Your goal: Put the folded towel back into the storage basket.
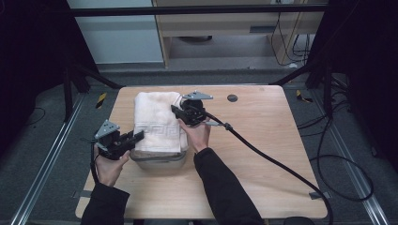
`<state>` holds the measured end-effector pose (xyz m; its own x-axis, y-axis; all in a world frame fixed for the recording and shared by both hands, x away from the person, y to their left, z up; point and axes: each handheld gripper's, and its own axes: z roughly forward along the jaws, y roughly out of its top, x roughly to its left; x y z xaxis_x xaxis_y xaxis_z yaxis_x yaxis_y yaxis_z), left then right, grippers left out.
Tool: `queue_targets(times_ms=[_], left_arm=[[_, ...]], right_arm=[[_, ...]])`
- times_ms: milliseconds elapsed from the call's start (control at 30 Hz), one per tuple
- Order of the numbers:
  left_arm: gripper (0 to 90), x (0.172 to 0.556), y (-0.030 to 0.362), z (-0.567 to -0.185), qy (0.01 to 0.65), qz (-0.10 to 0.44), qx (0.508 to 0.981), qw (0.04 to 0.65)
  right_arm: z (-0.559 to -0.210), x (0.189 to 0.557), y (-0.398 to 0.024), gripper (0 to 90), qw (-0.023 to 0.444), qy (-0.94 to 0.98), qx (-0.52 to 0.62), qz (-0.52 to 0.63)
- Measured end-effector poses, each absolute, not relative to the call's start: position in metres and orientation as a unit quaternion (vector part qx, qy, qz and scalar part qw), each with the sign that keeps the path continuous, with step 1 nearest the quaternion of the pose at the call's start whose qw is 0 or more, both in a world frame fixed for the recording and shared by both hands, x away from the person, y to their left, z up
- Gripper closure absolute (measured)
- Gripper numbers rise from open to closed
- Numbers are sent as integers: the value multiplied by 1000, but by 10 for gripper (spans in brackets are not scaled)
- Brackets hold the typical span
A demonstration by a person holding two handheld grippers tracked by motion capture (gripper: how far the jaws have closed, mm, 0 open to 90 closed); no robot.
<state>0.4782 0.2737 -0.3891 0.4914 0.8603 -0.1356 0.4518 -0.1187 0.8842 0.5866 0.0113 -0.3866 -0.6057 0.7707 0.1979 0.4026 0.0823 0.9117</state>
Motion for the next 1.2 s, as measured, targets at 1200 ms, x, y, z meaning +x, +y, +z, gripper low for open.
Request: queue_targets(times_ms=[1200], left_arm=[[721, 497, 269, -425, 488, 219, 744, 401]], right_arm=[[-430, 597, 25, 700, 165, 746, 425, 484]])
